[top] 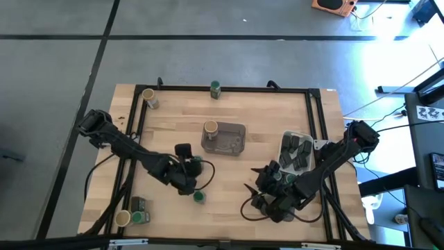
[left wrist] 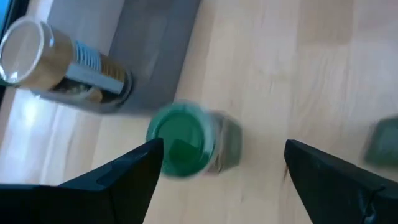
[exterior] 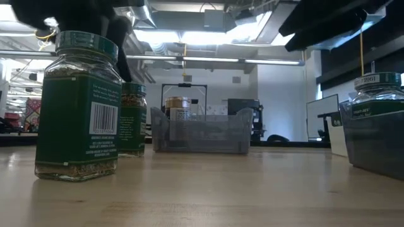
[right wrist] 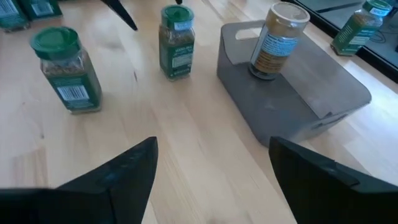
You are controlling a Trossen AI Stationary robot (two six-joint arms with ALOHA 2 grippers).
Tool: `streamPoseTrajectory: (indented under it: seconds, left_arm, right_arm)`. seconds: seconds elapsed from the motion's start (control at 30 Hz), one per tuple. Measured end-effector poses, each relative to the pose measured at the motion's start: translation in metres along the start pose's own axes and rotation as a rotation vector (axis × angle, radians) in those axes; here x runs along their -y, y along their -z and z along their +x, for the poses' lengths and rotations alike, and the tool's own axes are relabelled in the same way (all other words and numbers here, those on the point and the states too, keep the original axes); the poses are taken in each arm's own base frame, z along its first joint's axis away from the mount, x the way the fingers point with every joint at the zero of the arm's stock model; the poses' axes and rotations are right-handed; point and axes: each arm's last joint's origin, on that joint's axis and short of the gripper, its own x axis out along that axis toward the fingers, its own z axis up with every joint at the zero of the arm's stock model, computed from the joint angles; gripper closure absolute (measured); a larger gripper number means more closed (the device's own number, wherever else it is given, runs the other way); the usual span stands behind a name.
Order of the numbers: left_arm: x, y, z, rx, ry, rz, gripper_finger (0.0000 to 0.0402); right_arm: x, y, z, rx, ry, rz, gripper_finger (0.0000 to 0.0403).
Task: Sort spices by type
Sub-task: Put back all the green seasoning bottles into the bottom black bin
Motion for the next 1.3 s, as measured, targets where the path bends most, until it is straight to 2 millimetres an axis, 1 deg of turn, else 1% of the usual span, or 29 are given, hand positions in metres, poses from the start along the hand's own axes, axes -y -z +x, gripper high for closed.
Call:
streamPoseTrajectory:
  seconds: [0.1, 0.2, 0.33, 0.4, 0.57, 0.7, 0.8, 0.9, 1.03, 1.1, 1.3]
  left_arm:
    - [-0.004, 0.005, -0.002, -0.043, -0.021, 0.029, 0.0085]
    - [-0.01, 0.01, -0.01, -0.068, -0.053, 0.046, 0.0096]
    - [-0.016, 0.012, -0.023, -0.04, -0.06, 0.041, 0.0105]
    - [-0.019, 0.016, -0.024, -0.026, -0.051, 0.042, 0.0109]
    - [-0.027, 0.042, -0.013, 0.024, 0.006, -0.002, 0.0121]
    - [-0.034, 0.061, -0.001, 0.09, 0.117, -0.074, 0.0132]
    - [-0.036, 0.069, 0.003, 0.171, 0.196, -0.109, 0.0138]
    - [-0.038, 0.078, 0.012, 0.207, 0.202, -0.109, 0.0139]
    - [-0.04, 0.085, 0.024, 0.239, 0.197, -0.138, 0.0136]
    - [-0.041, 0.087, 0.028, 0.253, 0.161, -0.151, 0.0135]
    - [-0.04, 0.087, 0.027, 0.271, 0.166, -0.16, 0.0134]
  right_arm:
    - [-0.001, -0.001, 0.0, 0.008, -0.007, 0.009, 0.0097]
    - [-0.002, -0.002, 0.0, 0.018, -0.009, 0.016, 0.0097]
    - [-0.002, -0.002, 0.0, 0.018, -0.007, 0.016, 0.0097]
    - [-0.001, -0.002, 0.0, 0.018, -0.007, 0.016, 0.0097]
    - [-0.002, -0.002, 0.0, 0.018, -0.008, 0.016, 0.0097]
    - [-0.002, -0.002, 0.0, 0.018, -0.008, 0.016, 0.0097]
    - [-0.002, -0.002, 0.0, 0.019, -0.007, 0.016, 0.0097]
    - [-0.001, -0.002, 0.0, 0.022, -0.004, 0.016, 0.0097]
    - [-0.001, -0.003, 0.0, 0.039, 0.01, 0.016, 0.0097]
    - [-0.001, -0.003, 0.0, 0.039, 0.01, 0.016, 0.0097]
    - [-0.001, -0.003, 0.0, 0.039, 0.011, 0.009, 0.0097]
